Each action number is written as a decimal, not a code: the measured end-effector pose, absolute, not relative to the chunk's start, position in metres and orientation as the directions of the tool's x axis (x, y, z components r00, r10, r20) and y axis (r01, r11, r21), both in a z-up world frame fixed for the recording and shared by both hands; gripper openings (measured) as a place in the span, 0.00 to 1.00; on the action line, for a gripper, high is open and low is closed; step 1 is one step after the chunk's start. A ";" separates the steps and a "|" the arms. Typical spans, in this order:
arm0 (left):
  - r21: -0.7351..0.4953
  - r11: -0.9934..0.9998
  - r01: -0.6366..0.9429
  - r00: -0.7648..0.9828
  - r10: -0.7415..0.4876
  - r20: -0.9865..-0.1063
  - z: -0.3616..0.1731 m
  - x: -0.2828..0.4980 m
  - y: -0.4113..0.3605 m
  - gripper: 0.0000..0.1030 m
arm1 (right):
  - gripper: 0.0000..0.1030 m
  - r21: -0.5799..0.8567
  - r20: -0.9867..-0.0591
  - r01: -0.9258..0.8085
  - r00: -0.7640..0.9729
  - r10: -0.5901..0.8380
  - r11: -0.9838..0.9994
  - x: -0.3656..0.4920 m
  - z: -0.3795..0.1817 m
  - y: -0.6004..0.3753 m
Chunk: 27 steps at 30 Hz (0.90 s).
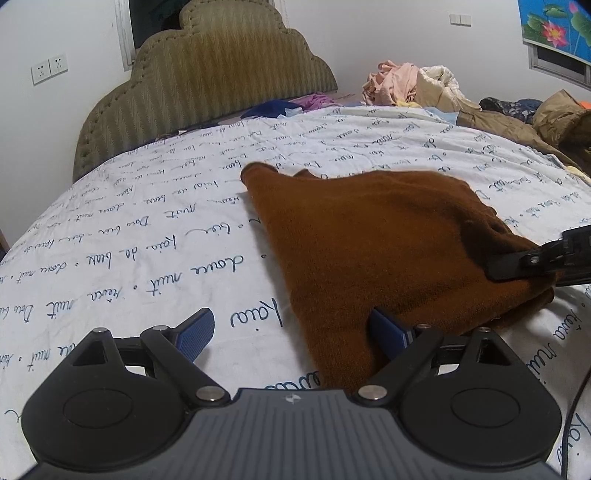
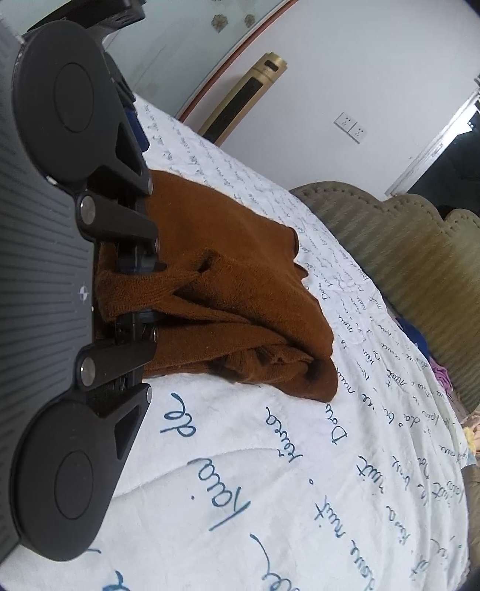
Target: Fold small clothes
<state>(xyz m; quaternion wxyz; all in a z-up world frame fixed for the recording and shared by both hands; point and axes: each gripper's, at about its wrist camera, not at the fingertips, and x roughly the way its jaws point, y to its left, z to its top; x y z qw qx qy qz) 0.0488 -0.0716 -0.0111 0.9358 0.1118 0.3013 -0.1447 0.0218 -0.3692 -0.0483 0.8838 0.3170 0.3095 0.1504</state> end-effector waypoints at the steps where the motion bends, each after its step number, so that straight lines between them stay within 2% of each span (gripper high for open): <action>1: 0.114 0.936 0.334 0.783 -0.208 -0.586 -0.009 0.049 -0.069 0.89 | 0.30 0.647 -0.448 -0.084 0.763 0.467 0.758 0.019 -0.044 -0.370; 2: 0.098 0.940 0.326 0.790 -0.213 -0.575 -0.005 0.050 -0.065 0.89 | 0.34 0.638 -0.440 -0.094 0.770 0.462 0.764 0.016 -0.039 -0.372; 4: 0.039 0.955 0.294 0.798 -0.222 -0.561 0.002 0.061 -0.057 0.90 | 0.54 0.622 -0.423 -0.098 0.793 0.439 0.777 0.014 -0.029 -0.380; 6: -0.065 0.963 0.260 0.789 -0.251 -0.560 0.009 0.082 -0.048 0.90 | 0.64 0.611 -0.424 -0.073 0.811 0.403 0.789 0.022 -0.022 -0.393; 8: -0.190 0.954 0.231 0.762 -0.299 -0.574 0.009 0.113 -0.040 0.90 | 0.65 0.605 -0.444 -0.043 0.810 0.382 0.795 0.042 -0.021 -0.407; 11: -0.331 0.925 0.189 0.667 -0.368 -0.648 -0.003 0.171 -0.034 0.90 | 0.67 0.656 -0.494 0.022 0.769 0.407 0.755 0.089 -0.035 -0.430; 14: -0.469 0.877 0.109 0.558 -0.444 -0.701 -0.025 0.224 -0.026 0.90 | 0.69 0.740 -0.474 0.036 0.737 0.483 0.671 0.130 -0.051 -0.443; 17: -0.585 0.810 0.038 0.551 -0.506 -0.664 -0.031 0.251 -0.020 0.90 | 0.75 0.821 -0.415 0.045 0.732 0.541 0.570 0.159 -0.057 -0.446; 19: -0.657 0.754 0.028 0.508 -0.577 -0.640 -0.035 0.265 -0.026 0.90 | 0.75 0.814 -0.428 0.048 0.724 0.541 0.579 0.175 -0.056 -0.437; 20: -0.677 0.736 0.026 0.490 -0.599 -0.633 -0.038 0.270 -0.031 0.90 | 0.75 0.794 -0.448 0.039 0.713 0.540 0.607 0.182 -0.054 -0.429; 21: -0.675 0.738 0.019 0.490 -0.595 -0.637 -0.039 0.273 -0.038 0.89 | 0.67 0.760 -0.482 0.032 0.698 0.530 0.650 0.188 -0.052 -0.417; 22: -0.658 0.752 0.030 0.503 -0.580 -0.641 -0.037 0.272 -0.047 0.86 | 0.50 0.715 -0.525 0.033 0.685 0.506 0.698 0.193 -0.049 -0.407; 23: -0.627 0.776 0.066 0.515 -0.565 -0.645 -0.034 0.271 -0.057 0.62 | 0.39 0.676 -0.559 0.033 0.673 0.484 0.736 0.195 -0.047 -0.398; 24: -0.576 0.811 0.100 0.519 -0.537 -0.665 -0.031 0.270 -0.068 0.28 | 0.30 0.653 -0.575 0.028 0.669 0.471 0.757 0.195 -0.045 -0.391; 25: -0.523 0.844 0.119 0.521 -0.501 -0.691 -0.030 0.268 -0.077 0.23 | 0.27 0.627 -0.579 0.018 0.680 0.450 0.779 0.192 -0.040 -0.388; 27: -0.436 0.879 0.193 0.567 -0.462 -0.682 -0.022 0.259 -0.093 0.18 | 0.24 0.541 -0.585 -0.010 0.714 0.385 0.841 0.181 -0.027 -0.380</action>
